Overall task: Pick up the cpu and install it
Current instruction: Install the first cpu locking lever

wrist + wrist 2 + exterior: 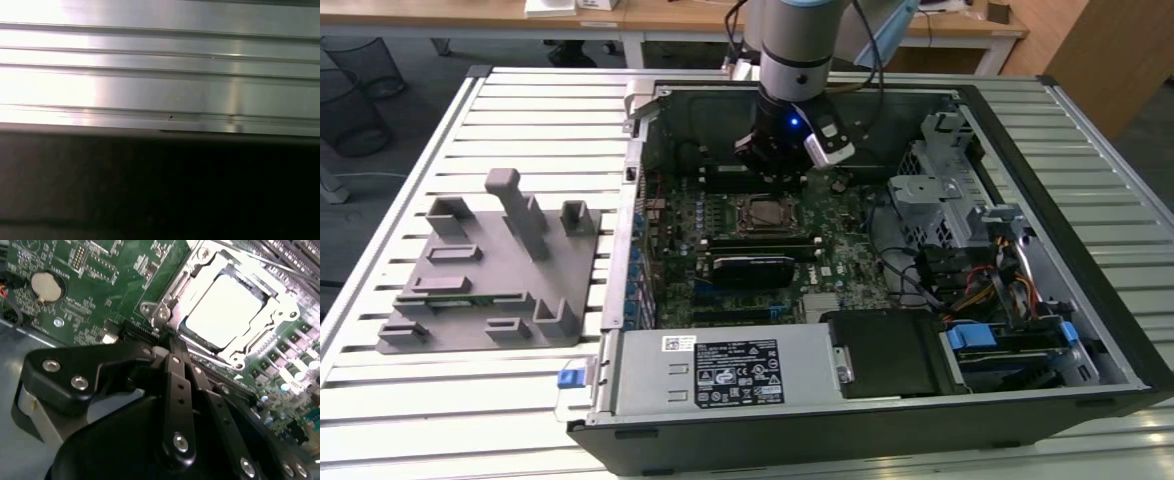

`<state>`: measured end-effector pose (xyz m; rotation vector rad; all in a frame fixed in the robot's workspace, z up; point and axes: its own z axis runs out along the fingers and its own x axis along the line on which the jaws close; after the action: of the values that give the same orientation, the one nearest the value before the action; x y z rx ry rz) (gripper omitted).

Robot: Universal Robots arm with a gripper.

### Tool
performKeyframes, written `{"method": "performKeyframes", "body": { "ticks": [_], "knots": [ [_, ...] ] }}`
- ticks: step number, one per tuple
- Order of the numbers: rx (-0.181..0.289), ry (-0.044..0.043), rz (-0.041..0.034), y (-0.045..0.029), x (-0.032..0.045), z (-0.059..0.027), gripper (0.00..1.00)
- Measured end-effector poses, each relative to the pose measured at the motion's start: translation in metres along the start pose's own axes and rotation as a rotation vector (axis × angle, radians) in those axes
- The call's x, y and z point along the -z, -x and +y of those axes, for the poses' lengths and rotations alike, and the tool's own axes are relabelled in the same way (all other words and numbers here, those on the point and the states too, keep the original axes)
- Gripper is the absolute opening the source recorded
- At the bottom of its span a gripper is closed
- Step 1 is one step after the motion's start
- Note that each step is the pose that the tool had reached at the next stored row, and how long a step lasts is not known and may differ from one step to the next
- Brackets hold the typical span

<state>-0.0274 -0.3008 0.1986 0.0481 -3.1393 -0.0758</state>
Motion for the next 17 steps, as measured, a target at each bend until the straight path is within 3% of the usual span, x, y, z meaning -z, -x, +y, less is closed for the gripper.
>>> {"method": "performKeyframes", "body": {
  "ticks": [13,17],
  "knots": [
    [0.0,-0.0013,0.0005,0.0002,0.0023,0.0,0.11],
    [0.0,-0.0058,0.001,0.0006,0.0014,-0.0004,0.11]
  ]
}}
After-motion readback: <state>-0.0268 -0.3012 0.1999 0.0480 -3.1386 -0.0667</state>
